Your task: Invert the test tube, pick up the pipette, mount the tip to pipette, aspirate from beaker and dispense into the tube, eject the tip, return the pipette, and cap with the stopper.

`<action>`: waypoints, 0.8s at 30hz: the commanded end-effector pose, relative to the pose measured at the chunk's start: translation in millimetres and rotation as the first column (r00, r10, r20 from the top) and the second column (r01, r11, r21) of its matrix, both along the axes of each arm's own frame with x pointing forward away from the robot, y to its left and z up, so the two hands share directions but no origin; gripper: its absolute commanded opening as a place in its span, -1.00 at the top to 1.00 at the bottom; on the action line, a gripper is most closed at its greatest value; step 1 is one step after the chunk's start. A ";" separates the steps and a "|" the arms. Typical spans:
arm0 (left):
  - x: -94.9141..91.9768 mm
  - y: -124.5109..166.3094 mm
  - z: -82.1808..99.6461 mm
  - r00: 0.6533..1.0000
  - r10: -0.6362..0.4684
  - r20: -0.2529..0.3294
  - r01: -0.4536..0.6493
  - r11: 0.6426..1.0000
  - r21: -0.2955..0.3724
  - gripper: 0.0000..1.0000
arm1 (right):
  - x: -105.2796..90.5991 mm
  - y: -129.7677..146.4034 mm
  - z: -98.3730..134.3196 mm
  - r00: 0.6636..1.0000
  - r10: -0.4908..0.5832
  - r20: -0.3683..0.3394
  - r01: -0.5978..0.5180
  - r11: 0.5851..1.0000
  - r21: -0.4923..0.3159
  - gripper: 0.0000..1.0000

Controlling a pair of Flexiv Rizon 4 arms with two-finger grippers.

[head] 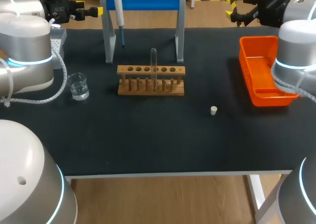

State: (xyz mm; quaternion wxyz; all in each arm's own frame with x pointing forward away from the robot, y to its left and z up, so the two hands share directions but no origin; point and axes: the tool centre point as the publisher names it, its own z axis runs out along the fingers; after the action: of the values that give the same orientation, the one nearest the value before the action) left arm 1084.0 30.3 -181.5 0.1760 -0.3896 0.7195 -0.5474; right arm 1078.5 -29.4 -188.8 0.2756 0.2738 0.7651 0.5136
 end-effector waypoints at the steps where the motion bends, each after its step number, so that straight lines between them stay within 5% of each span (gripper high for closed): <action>1: 0.0 0.1 -0.5 1.000 0.000 0.001 0.000 1.000 -0.001 -1.00 | -35.9 -5.0 -3.6 0.999 0.046 0.011 -0.047 0.999 0.024 -1.00; 16: 0.0 0.1 -0.5 1.000 0.000 0.001 0.000 1.000 -0.001 -1.00 | -147.1 50.4 -46.9 0.950 0.308 0.051 -0.312 0.946 0.088 -1.00; 24: 0.0 0.1 -0.5 1.000 0.000 0.001 0.000 1.000 -0.001 -1.00 | -190.2 66.5 -73.8 0.928 0.369 0.048 -0.372 0.920 0.120 -1.00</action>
State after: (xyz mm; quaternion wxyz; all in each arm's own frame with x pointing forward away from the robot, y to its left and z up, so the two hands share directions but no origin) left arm 1084.0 30.3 -181.5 0.1759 -0.3896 0.7195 -0.5474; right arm 903.9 38.7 -256.1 0.1608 0.1359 0.7706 0.6015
